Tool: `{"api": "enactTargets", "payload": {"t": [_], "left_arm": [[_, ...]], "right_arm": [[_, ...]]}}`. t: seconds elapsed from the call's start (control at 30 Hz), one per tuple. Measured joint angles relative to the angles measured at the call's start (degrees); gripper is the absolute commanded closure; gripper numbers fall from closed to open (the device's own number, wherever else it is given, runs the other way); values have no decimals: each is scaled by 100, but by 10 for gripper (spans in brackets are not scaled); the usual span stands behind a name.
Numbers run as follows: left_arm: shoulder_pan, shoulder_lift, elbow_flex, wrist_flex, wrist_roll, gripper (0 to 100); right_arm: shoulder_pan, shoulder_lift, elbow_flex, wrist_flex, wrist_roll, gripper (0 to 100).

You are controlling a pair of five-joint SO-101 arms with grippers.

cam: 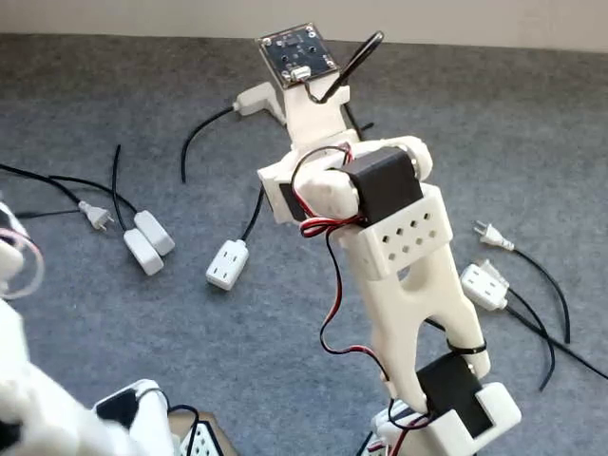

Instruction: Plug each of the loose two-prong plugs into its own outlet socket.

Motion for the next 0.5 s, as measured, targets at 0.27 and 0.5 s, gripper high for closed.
{"api": "enactTargets", "payload": {"t": [0.27, 0.5], "left_arm": [[809, -3033, 5653, -4967, 9, 994], [2040, -4035, 8475, -7103, 18, 994]], "right_arm": [[18, -1204, 0, 0, 0, 680], [18, -1679, -9, 0, 176, 681]]}}
